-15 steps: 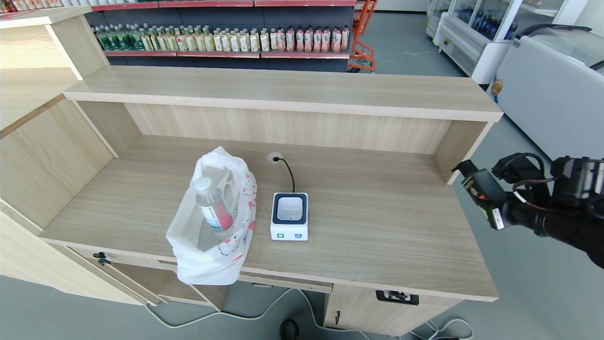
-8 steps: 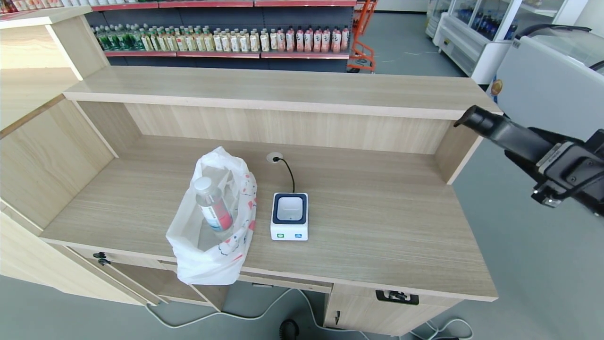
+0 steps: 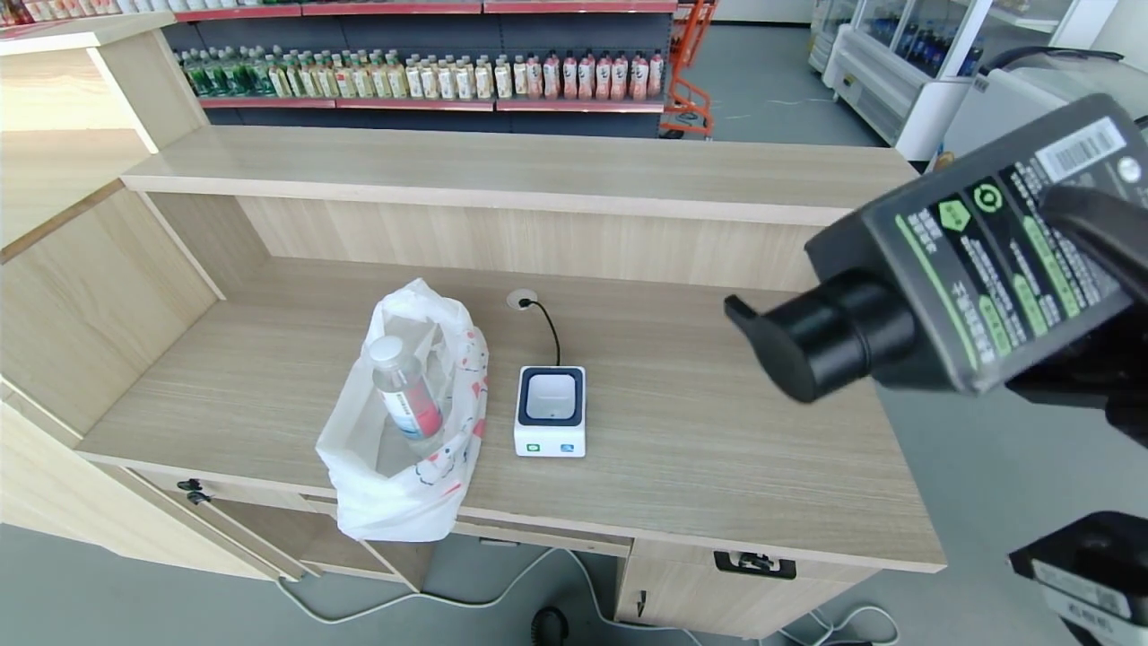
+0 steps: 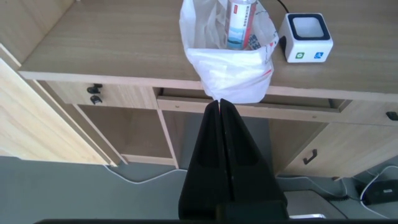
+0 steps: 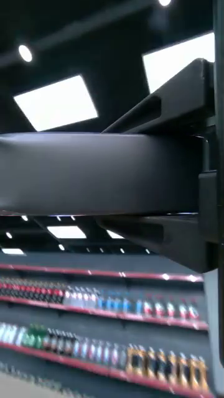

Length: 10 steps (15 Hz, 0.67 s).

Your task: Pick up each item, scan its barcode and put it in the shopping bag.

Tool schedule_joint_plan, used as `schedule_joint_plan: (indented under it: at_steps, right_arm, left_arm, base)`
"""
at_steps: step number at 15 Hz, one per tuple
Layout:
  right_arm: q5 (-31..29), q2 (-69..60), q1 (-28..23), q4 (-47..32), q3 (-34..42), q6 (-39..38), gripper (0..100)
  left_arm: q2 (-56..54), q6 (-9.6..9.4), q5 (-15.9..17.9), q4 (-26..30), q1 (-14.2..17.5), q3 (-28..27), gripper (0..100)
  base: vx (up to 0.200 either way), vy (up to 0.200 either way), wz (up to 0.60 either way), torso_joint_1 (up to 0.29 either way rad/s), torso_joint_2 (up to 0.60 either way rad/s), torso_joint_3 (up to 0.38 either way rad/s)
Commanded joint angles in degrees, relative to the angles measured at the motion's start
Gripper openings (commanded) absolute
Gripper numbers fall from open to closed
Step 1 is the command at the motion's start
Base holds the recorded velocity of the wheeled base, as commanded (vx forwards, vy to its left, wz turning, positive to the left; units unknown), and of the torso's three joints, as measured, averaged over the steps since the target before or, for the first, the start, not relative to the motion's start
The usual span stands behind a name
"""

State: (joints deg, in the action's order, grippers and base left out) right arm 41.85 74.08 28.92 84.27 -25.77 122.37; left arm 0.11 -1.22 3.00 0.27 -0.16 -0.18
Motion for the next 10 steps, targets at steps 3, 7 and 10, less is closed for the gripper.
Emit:
schedule_joint_plan:
  at_steps: [3, 7, 10]
  right_arm:
    - [8.86, 2.38, 8.26, 2.12, 0.19, 5.78, 0]
    - [12.38, 1.68, 8.35, -0.16, 0.37, 7.80, 0]
    - [14.22, -0.08, 8.35, -0.43, 0.46, 7.80, 0]
  left_arm:
    - [-0.02, -0.01, -0.01, 0.00, -0.02, 0.01, 0]
    - [-0.02, -0.01, -0.01, 0.00, -0.02, 0.01, 0]
    - [-0.02, -0.01, -0.01, 0.00, -0.02, 0.01, 0]
  base:
    - [0.000, 0.000, 0.00, 0.000, 0.00, 0.000]
    - [0.000, 0.000, 0.00, 0.000, 0.00, 0.000]
    - [0.000, 0.000, 0.00, 0.000, 0.00, 0.000]
